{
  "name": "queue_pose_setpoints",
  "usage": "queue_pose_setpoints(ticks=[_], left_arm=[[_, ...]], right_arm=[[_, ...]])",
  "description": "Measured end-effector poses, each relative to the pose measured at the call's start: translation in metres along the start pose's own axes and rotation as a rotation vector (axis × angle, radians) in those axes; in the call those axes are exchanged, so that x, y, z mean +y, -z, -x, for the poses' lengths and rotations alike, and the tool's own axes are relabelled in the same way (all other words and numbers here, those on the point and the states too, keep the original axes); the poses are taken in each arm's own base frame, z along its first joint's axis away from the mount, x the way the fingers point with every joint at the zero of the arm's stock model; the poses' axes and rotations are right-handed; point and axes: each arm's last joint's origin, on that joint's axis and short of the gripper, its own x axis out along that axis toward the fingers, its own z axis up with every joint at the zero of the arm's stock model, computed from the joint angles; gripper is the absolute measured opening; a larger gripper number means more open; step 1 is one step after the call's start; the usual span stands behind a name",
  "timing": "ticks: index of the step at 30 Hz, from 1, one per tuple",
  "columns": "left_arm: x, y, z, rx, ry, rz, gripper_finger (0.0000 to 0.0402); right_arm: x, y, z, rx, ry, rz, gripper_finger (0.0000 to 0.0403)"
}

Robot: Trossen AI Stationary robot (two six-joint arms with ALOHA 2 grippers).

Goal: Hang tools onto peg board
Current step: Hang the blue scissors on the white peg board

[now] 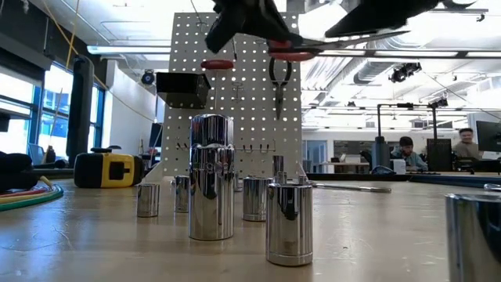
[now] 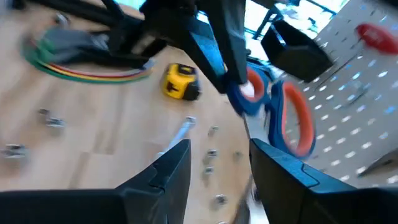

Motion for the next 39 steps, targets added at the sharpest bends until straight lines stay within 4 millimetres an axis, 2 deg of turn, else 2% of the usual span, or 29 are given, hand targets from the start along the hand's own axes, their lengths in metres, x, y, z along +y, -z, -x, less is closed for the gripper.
queue_pose_setpoints(ticks=[4, 9, 18, 25, 39], left_arm=[[0.017, 0.003, -0.001, 0.023, 0.073, 0.089, 0.0031], [0.029, 0.006, 0.0, 0.031, 0.147, 0.189, 0.0031], [0.039, 0.009, 0.0, -0.012, 0.283, 0.341, 0.0031], [0.036, 0.014, -0.001, 0.022, 0.339, 0.355, 0.0031], [0.037, 0.015, -0.002, 0.001, 0.373, 0.381, 0.0031]], right_arm=[[0.008, -0.019, -0.012, 0.033, 0.091, 0.139, 0.0158], [0.015, -0.035, -0.028, 0.121, 0.151, 0.271, 0.0158], [0.028, -0.044, -0.067, 0.301, 0.229, 0.407, 0.0158], [0.03, -0.045, -0.082, 0.353, 0.269, 0.452, 0.0154], [0.018, -0.038, -0.09, 0.404, 0.204, 0.359, 0.0051]])
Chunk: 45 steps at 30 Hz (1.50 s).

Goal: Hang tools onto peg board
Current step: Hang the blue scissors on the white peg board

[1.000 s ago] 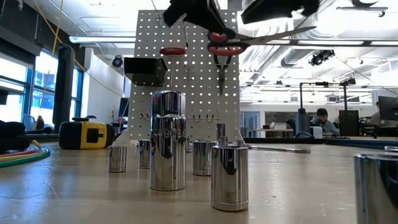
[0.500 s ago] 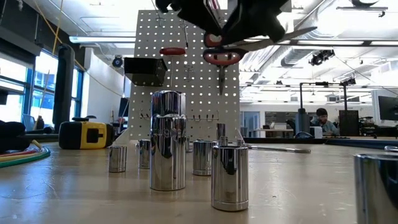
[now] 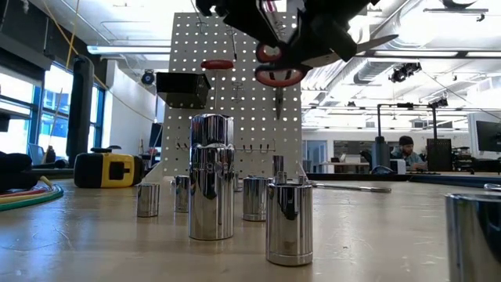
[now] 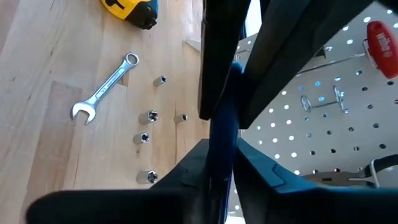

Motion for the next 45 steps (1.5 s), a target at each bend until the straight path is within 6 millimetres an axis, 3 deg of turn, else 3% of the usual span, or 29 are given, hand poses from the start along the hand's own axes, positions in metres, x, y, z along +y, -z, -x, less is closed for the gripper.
queue_pose_setpoints(ticks=[3, 10, 15, 23, 27, 33, 40, 45], left_arm=[[0.0, 0.0, 0.0, 0.002, -0.004, 0.004, 0.0031], [0.0, 0.0, 0.0, -0.005, -0.004, 0.003, 0.0031], [0.001, -0.002, 0.001, -0.002, -0.057, 0.003, 0.0077], [0.021, -0.004, 0.039, -0.084, -0.118, 0.053, 0.0128], [0.037, -0.001, 0.071, -0.176, -0.121, 0.107, 0.0131], [0.042, 0.019, 0.104, -0.325, -0.146, 0.169, 0.0132], [0.027, 0.043, 0.103, -0.612, -0.234, 0.235, 0.0133], [0.014, 0.057, 0.088, -0.858, -0.305, 0.298, 0.0133]], right_arm=[[-0.002, 0.002, -0.002, 0.014, -0.009, -0.026, 0.003], [-0.002, 0.002, -0.002, 0.015, -0.014, -0.048, 0.0028], [-0.004, 0.004, 0.001, 0.017, -0.046, -0.102, 0.0025], [-0.019, 0.004, 0.017, -0.034, -0.094, -0.216, 0.0024], [-0.034, 0.003, 0.031, -0.1, -0.097, -0.259, 0.0024], [-0.063, 0.0, 0.058, -0.25, -0.084, -0.304, 0.0024], [-0.099, -0.01, 0.09, -0.57, -0.096, -0.343, 0.0024], [-0.11, -0.017, 0.098, -0.741, -0.133, -0.33, 0.0024]])
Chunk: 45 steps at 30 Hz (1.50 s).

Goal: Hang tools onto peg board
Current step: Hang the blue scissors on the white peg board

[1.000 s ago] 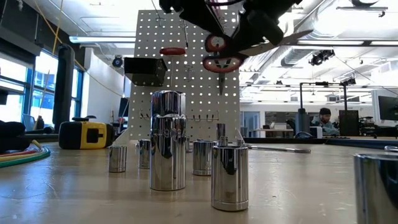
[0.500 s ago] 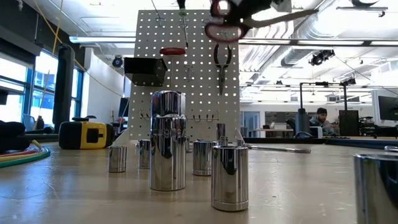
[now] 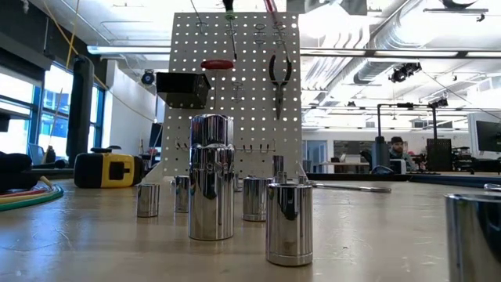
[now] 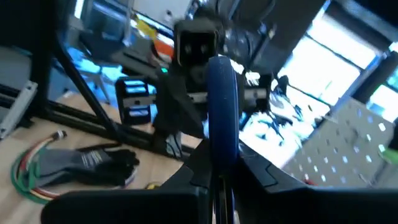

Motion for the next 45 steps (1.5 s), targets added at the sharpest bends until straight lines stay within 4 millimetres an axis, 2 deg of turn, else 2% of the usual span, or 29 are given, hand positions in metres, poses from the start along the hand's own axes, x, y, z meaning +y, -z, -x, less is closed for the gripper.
queue_pose_setpoints(ticks=[3, 7, 16, 23, 33, 36, 38, 45], left_arm=[[-0.003, 0.008, 0.001, -0.149, -0.002, 0.055, 0.0133], [-0.005, 0.013, -0.005, -0.249, 0.047, 0.108, 0.0133], [-0.011, 0.019, -0.029, -0.28, 0.073, 0.13, 0.0133], [-0.01, 0.014, -0.033, -0.323, 0.06, 0.128, 0.0131], [-0.012, 0.015, -0.034, -0.321, 0.083, 0.087, 0.0038], [-0.012, 0.015, -0.034, -0.316, 0.082, 0.074, 0.0028], [-0.012, 0.017, -0.034, -0.3, 0.083, 0.073, 0.0028], [-0.014, 0.028, -0.037, -0.15, 0.021, 0.038, 0.0028]], right_arm=[[-0.003, -0.004, -0.001, -0.057, -0.019, 0.0, 0.0024], [-0.007, -0.006, -0.002, -0.107, -0.03, -0.005, 0.0024], [-0.008, -0.003, -0.011, -0.148, -0.075, -0.008, 0.0024], [-0.003, 0.002, -0.018, -0.125, -0.088, 0.0, 0.0023], [-0.003, 0.001, -0.018, -0.131, -0.094, -0.001, 0.0023], [-0.003, 0.002, -0.017, -0.115, -0.092, -0.014, 0.0023], [-0.004, 0.004, -0.016, -0.08, -0.074, -0.016, 0.0035], [-0.005, 0.018, -0.012, 0.123, 0.044, -0.002, 0.0136]])
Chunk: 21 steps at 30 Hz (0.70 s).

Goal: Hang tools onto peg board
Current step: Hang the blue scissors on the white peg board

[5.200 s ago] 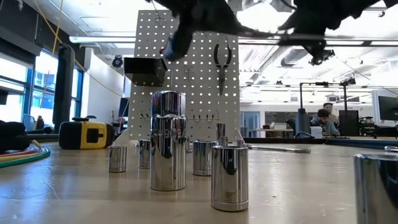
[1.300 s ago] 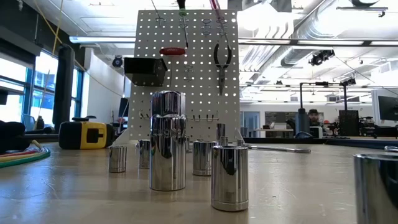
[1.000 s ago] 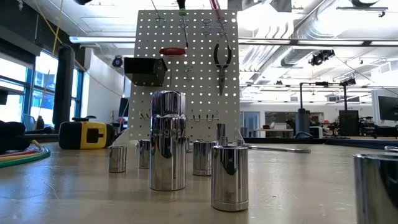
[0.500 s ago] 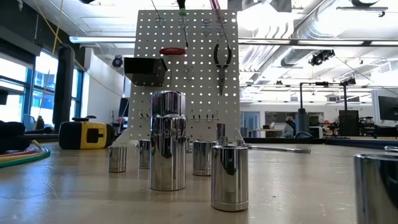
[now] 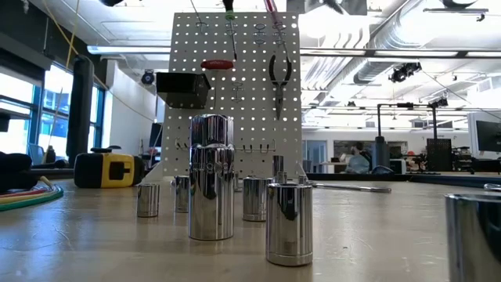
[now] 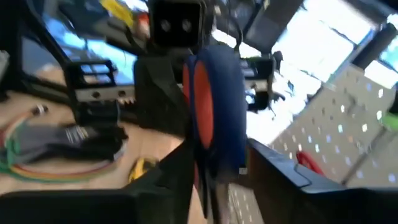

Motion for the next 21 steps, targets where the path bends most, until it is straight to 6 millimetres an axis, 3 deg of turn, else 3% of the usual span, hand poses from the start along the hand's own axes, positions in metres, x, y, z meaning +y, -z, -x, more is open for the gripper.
queue_pose_setpoints(ticks=[4, 10, 14, 21], left_arm=[[0.001, 0.003, -0.006, 0.121, 0.018, -0.02, 0.0028], [0.005, -0.004, -0.016, 0.303, 0.052, -0.055, 0.0028], [0.011, -0.008, -0.02, 0.409, 0.082, -0.064, 0.0028], [0.013, -0.006, -0.019, 0.437, 0.081, -0.057, 0.0028]], right_arm=[[0.001, 0.008, 0.001, 0.085, 0.012, -0.011, 0.0161], [-0.001, 0.019, 0.0, 0.185, 0.012, -0.052, 0.016], [0.0, 0.022, 0.0, 0.214, 0.004, -0.054, 0.0138], [0.001, 0.024, 0.001, 0.227, -0.012, -0.042, 0.0075]])
